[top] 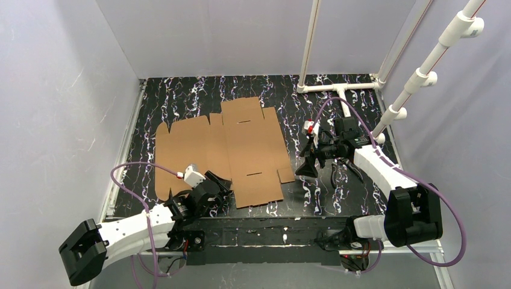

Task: Fold the paper box
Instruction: Fold the paper box at the center of the board.

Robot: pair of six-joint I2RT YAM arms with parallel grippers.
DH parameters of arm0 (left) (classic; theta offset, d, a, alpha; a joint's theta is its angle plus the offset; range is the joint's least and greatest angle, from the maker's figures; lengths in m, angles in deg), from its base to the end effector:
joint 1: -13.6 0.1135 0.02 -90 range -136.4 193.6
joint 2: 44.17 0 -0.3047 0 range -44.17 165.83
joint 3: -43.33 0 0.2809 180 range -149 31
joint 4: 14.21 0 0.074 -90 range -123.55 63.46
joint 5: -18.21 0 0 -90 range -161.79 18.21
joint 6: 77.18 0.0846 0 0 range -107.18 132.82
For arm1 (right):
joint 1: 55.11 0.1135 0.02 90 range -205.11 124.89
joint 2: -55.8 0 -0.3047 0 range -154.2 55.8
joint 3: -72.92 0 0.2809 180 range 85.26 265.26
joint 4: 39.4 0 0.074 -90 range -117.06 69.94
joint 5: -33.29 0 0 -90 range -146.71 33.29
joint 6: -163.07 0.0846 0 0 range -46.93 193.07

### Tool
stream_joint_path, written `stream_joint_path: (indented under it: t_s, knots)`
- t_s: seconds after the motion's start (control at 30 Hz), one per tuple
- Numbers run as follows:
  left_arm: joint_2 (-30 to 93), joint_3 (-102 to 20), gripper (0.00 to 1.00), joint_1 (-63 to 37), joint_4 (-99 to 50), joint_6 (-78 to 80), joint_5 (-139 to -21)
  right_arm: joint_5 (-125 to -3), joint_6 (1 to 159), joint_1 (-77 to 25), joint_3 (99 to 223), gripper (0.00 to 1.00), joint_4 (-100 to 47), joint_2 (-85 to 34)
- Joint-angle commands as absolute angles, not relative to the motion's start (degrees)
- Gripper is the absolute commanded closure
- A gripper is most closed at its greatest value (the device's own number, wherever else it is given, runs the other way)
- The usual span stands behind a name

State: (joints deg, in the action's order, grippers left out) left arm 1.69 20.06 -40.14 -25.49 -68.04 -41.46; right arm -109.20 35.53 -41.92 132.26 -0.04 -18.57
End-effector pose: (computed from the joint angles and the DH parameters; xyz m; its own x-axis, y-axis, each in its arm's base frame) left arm 0.1464 -0.1273 0.1423 -0.4947 -0.7664 -0.4097 -0.2543 0.5785 -0.7751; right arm 0.2595 0.1297 0.2320 -0.2690 -0.4441 -0.8546 -0.9490 0.2735 0.1566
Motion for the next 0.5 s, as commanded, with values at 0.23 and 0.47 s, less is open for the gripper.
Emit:
stream_joint_path:
  t_s: [0.23,0.47]
  knots:
    - [1.4,19.9,0.89,-39.9,-25.1,-68.6,-33.3,-111.1,34.0,-41.8,131.9,0.02,-0.1,-18.8]
    - [0.2,12.7,1.00,-39.8,-29.1,-52.0,-32.5,-110.9,33.8,-41.8,132.5,0.01,0.6,-18.7]
